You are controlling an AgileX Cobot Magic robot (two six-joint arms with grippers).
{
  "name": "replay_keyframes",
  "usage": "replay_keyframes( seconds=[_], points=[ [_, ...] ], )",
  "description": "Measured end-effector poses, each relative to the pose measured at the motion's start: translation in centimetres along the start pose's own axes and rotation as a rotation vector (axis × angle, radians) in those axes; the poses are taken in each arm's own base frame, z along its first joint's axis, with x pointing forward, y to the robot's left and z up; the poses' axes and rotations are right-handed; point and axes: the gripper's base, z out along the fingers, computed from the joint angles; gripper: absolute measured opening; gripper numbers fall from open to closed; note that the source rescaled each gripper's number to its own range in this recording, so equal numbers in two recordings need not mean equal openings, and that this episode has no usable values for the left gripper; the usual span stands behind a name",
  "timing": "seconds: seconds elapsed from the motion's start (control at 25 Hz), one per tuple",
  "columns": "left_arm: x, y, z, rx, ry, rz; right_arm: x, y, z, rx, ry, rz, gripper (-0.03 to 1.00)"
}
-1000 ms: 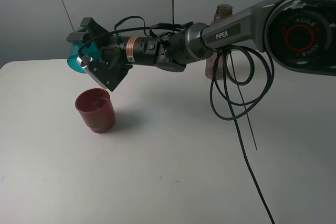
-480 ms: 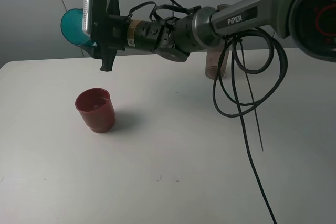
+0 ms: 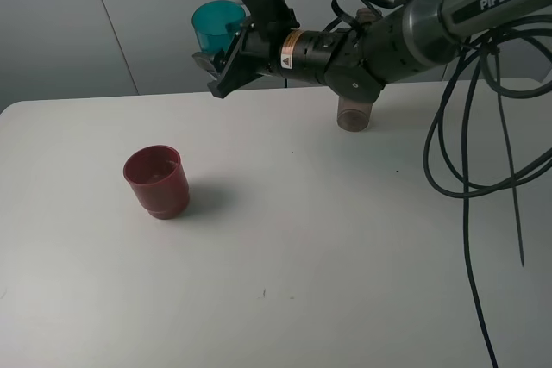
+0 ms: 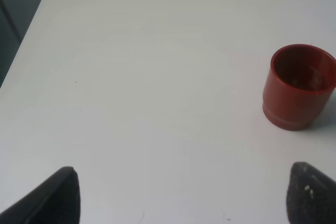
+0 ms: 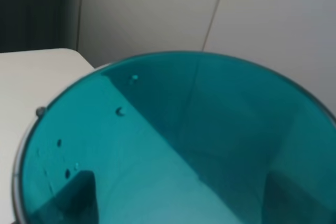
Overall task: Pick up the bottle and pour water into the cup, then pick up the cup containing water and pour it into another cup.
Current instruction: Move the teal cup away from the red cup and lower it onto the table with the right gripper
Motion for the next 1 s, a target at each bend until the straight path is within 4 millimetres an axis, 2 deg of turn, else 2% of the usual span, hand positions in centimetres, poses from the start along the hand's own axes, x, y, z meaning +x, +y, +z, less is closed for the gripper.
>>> replay_keyframes(
  seconds=[0.2,0.4,0.56,0.8,1.0],
  points=[
    [0.0,0.0,0.0,0.000,0.000,0.000,3.5,0.0,-3.2,0.006,0.034,0.086,0.07],
    [0.0,0.0,0.0,0.000,0.000,0.000,7.5,0.1,-6.1,0.041,0.157,0.173,0.07],
    [0.0,0.0,0.0,0.000,0.000,0.000,9.9,-0.1,-8.2,0.070,0.234,0.222,0.07],
    [0.0,0.0,0.0,0.000,0.000,0.000,11.9,-0.8,-10.6,0.116,0.281,0.264,0.07],
    [0.0,0.0,0.0,0.000,0.000,0.000,12.7,-1.0,-11.0,0.126,0.241,0.265,0.07]
  ],
)
